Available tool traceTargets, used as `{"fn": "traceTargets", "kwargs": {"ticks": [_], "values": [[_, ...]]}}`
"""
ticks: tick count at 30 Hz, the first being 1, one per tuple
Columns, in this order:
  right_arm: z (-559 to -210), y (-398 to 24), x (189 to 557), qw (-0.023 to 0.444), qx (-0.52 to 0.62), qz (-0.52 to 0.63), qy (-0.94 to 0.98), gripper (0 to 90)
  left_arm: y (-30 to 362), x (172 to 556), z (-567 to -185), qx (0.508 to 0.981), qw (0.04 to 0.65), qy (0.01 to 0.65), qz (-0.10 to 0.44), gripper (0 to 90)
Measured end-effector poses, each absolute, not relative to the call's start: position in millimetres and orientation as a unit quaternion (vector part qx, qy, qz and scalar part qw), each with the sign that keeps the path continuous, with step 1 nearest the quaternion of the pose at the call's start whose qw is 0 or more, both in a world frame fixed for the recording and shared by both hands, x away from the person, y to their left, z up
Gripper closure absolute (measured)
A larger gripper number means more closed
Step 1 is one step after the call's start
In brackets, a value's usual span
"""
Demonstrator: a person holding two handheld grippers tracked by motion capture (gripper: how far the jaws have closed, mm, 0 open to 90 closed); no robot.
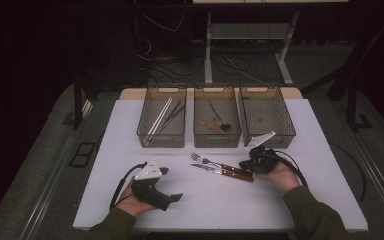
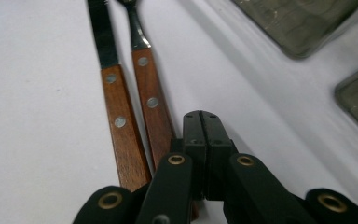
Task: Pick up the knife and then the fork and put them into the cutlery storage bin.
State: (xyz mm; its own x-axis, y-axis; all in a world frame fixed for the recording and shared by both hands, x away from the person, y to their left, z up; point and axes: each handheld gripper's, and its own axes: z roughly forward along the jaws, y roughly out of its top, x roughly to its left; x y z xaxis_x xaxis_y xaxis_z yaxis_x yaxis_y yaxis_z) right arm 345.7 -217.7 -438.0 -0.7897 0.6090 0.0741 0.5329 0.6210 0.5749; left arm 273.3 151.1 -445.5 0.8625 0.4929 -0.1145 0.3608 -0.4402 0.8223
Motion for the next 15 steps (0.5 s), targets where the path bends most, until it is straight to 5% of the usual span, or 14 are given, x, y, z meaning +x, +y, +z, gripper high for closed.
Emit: {"fn": "traceTargets", "kwargs": {"ticks": [15], "values": [[-436.3,-212.1,333.7,0.05,0.303,0.293,0.905,90.0,154.3,274.2,-445.1,0.844,0.465,0.257,0.073,0.0]]}}
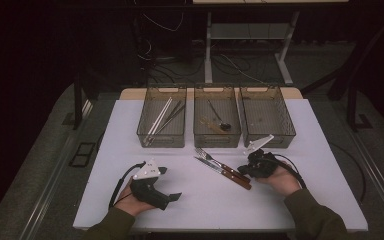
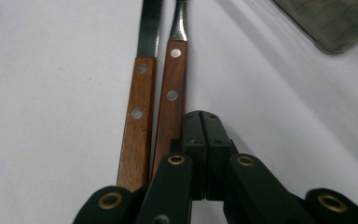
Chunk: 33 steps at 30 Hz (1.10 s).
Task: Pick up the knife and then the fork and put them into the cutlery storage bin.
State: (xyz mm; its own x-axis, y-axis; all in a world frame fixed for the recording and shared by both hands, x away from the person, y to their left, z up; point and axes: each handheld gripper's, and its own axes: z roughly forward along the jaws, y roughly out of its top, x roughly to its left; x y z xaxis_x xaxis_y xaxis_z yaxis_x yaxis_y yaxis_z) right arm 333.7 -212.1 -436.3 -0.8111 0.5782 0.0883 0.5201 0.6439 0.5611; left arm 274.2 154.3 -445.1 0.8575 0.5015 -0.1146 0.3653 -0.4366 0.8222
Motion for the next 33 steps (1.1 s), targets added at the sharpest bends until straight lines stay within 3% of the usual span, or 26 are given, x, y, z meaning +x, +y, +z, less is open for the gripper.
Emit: {"fn": "traceTargets", "kwargs": {"ticks": [6,18,33], "values": [[-434.2,-214.6,334.6,0.052,0.307,0.298,0.902,90.0,153.9,274.0,-445.2,0.845,0.465,0.255,0.073,0.0],[-417.2,-216.7,323.3,0.048,0.301,0.34,0.89,56.8,153.2,273.9,-445.1,0.846,0.462,0.254,0.073,0.0],[-417.9,-178.5,324.9,0.043,0.281,0.306,0.909,69.4,152.3,273.7,-445.6,0.846,0.462,0.255,0.073,0.0]]}}
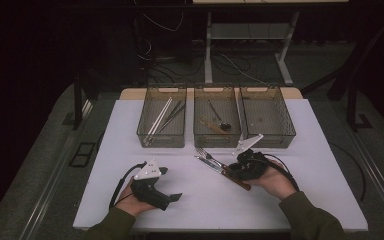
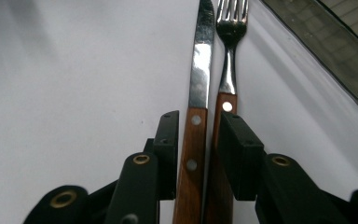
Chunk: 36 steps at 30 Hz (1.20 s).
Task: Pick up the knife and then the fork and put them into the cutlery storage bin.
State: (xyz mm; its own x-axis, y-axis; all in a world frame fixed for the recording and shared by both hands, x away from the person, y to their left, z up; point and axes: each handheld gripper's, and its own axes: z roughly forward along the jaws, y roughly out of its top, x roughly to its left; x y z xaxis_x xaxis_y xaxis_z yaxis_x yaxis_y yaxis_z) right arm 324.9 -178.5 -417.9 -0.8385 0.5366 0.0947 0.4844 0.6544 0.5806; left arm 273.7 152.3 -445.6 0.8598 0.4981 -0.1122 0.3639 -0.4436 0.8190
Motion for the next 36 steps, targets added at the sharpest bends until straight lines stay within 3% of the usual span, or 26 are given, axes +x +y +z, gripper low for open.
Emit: {"fn": "traceTargets", "kwargs": {"ticks": [9,21,36], "values": [[-425.2,-165.8,331.0,0.049,0.268,0.292,0.917,74.9,151.8,273.6,-445.9,0.843,0.466,0.258,0.071,0.0],[-429.1,-161.4,330.4,0.065,0.253,0.275,0.925,75.6,151.4,273.5,-446.0,0.844,0.466,0.257,0.071,0.0],[-425.3,-141.1,340.9,0.037,0.233,0.195,0.952,72.8,150.9,273.2,-445.8,0.844,0.466,0.256,0.071,0.0]]}}
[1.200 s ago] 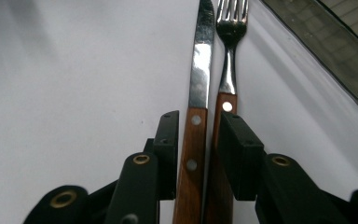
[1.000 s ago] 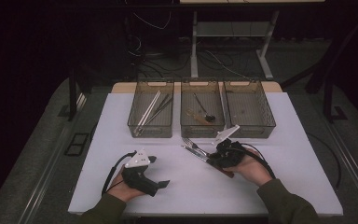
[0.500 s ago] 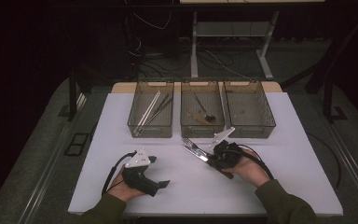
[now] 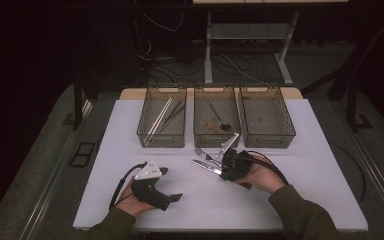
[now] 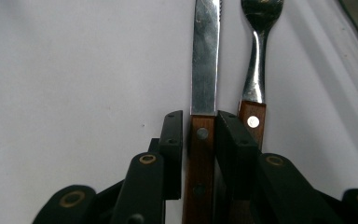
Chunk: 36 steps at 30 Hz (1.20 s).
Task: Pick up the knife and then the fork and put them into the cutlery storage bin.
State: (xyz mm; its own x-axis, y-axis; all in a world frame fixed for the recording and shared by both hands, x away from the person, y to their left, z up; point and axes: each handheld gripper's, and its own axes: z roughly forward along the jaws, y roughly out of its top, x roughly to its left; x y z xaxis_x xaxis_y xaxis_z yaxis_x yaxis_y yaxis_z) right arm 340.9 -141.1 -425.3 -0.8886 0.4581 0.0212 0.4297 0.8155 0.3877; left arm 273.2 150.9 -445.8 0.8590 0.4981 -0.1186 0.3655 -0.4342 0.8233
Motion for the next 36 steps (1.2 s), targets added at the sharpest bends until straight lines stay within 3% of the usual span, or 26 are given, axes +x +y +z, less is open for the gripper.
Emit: {"fn": "traceTargets", "kwargs": {"ticks": [17,36], "values": [[-419.4,-112.7,355.4,0.021,0.214,0.08,0.973,77.2,149.8,273.4,-446.2,0.845,0.465,0.253,0.07,0.0],[-417.6,-134.6,348.9,0.011,0.232,0.156,0.96,77.8,150.1,273.6,-446.3,0.845,0.465,0.254,0.069,0.0]]}}
